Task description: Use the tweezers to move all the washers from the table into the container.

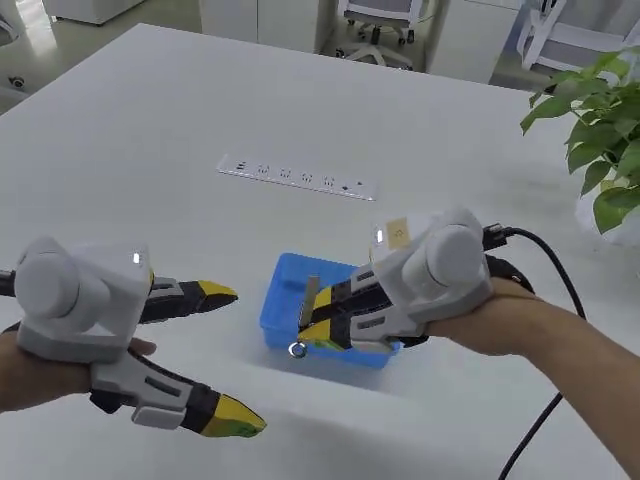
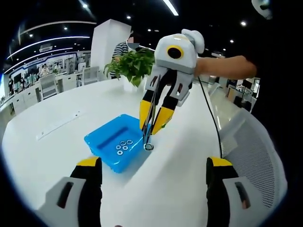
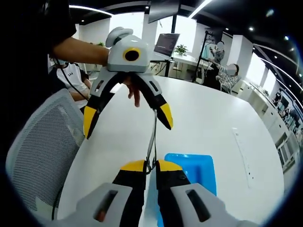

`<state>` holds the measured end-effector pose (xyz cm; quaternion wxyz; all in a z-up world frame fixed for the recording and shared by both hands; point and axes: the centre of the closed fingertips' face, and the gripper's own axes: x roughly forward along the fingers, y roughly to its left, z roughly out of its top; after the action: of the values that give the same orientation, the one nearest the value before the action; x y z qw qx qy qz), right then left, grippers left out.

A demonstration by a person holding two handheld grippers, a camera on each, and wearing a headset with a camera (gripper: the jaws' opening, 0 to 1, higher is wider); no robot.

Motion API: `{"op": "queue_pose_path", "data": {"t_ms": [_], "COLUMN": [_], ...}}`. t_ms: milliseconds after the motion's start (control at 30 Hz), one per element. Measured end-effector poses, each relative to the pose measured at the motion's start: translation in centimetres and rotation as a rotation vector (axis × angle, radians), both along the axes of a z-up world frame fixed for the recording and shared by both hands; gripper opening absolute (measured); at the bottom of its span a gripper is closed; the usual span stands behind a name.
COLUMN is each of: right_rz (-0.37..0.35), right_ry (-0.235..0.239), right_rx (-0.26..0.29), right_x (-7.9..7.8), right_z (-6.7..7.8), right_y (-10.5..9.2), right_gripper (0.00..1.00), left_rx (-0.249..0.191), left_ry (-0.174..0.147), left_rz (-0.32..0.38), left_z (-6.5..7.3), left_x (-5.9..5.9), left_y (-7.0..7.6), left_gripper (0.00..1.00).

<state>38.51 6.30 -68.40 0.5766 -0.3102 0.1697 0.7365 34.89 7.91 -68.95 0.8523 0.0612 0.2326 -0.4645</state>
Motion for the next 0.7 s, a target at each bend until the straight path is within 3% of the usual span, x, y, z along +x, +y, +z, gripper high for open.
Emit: {"op": "queue_pose_path", "data": {"t_ms": [400, 700], "right_rz": [-0.035, -0.079], "right_ry": [-0.017, -0.027], "right_rx": [0.002, -0.004], "right_x": [2.7, 5.5], "right_z": [0.4, -0.5], "right_y": [-1.1, -2.0], "right_gripper": [0.08, 0.08], "left_rx": [-0.011, -0.009], "left_ry": [0.002, -0.003], "left_rz": [0.013, 0.021], "left_z": [0.2, 0.3], "left_x": [0.2, 0.4], "left_y": [0.2, 0.4], "left_gripper": [0.99, 0.99]}}
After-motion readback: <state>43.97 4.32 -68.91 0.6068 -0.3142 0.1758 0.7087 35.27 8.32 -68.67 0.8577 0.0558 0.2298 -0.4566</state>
